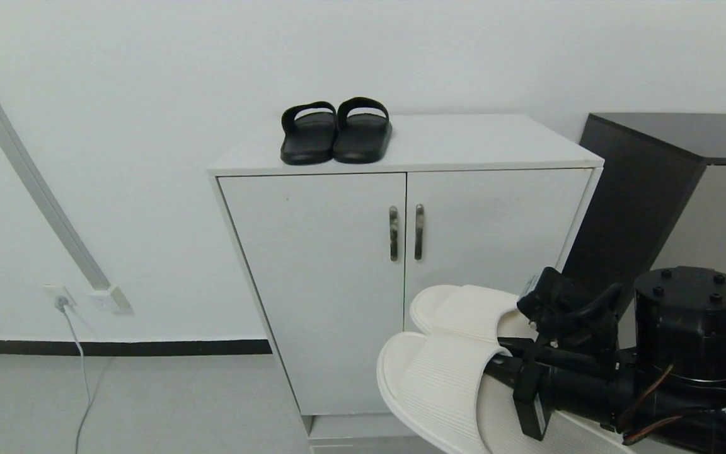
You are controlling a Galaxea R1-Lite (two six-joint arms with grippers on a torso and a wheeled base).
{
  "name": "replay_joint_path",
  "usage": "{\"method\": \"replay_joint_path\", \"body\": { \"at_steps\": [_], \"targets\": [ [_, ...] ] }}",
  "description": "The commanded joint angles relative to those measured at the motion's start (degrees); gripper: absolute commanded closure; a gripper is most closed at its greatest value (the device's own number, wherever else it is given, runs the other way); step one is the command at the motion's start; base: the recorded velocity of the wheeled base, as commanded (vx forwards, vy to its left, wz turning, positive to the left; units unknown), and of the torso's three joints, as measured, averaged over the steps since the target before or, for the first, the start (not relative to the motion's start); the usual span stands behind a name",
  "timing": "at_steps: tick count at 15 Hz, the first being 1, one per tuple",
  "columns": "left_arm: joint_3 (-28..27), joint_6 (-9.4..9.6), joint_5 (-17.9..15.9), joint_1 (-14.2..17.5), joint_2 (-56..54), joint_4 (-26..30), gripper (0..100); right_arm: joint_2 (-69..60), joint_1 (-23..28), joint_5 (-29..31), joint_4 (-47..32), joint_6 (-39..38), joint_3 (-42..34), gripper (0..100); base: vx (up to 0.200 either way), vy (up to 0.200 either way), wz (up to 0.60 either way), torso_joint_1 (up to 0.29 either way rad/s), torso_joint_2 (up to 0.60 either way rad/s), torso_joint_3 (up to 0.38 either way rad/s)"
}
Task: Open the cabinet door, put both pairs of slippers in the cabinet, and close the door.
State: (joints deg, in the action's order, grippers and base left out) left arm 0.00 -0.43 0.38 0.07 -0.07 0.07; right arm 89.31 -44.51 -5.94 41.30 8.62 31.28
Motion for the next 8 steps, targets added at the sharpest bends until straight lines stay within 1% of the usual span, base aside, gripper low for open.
{"method": "replay_joint_path", "body": {
  "at_steps": [1,6,8],
  "targets": [
    [0.0,-0.1,0.1,0.0,0.1,0.0,0,-0.3,-0.1,0.0,0.0,0.0,-0.1,100,0.0,0.0,0.0,-0.124,0.48,0.339],
    [0.0,0.16,-0.1,0.0,0.1,0.0,0,0.3,-0.1,-0.1,0.0,0.0,-0.3,100,0.0,0.0,0.0,-0.094,0.46,0.36],
    [0.0,0.16,-0.1,0.0,0.1,0.0,0,1.4,-0.1,-0.3,0.2,0.0,-0.3,100,0.0,0.0,0.0,-0.036,0.44,0.388]
  ]
}}
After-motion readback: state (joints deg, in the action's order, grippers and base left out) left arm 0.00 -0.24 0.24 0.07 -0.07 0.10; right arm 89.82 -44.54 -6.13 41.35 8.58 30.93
